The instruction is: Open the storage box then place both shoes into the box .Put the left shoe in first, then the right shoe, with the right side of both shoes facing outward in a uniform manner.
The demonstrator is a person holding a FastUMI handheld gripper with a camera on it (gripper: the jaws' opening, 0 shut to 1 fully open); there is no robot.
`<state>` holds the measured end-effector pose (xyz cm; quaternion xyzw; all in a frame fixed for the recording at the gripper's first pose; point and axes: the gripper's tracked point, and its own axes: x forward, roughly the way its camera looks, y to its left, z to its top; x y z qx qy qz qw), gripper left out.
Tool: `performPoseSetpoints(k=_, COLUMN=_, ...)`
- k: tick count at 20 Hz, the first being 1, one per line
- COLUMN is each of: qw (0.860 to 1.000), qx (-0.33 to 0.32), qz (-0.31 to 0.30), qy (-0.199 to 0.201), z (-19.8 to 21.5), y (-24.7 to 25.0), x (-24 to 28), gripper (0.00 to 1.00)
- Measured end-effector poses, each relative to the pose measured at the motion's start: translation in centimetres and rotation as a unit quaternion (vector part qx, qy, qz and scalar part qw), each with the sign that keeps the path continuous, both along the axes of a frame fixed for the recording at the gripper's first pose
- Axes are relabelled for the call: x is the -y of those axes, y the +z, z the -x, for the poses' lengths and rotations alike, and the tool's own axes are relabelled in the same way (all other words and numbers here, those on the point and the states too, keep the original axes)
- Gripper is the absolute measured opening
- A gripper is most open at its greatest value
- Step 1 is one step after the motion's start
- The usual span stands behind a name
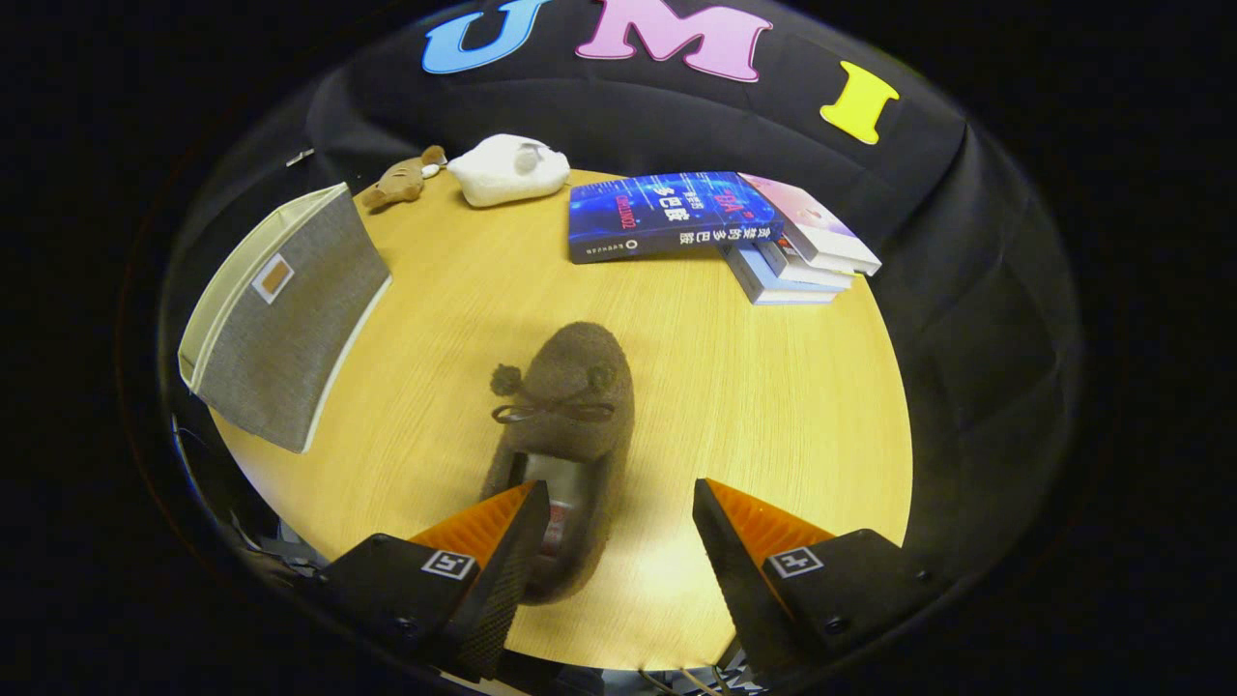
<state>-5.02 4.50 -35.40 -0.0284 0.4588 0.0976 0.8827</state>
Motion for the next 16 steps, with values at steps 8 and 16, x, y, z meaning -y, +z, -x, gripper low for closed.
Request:
performPoseSetpoints(k=8, qw=1.000, qx=-0.014, qz=-0.005, qy=-0.013, z=-3.1, y=-3.8, x=-1.7, gripper=0.62)
performPoseSetpoints(k=16, qw=0.998, qx=-0.021, qz=-0.015, qy=-0.062, z=-2.3, y=-3.2, x=-1.7, gripper=0.06)
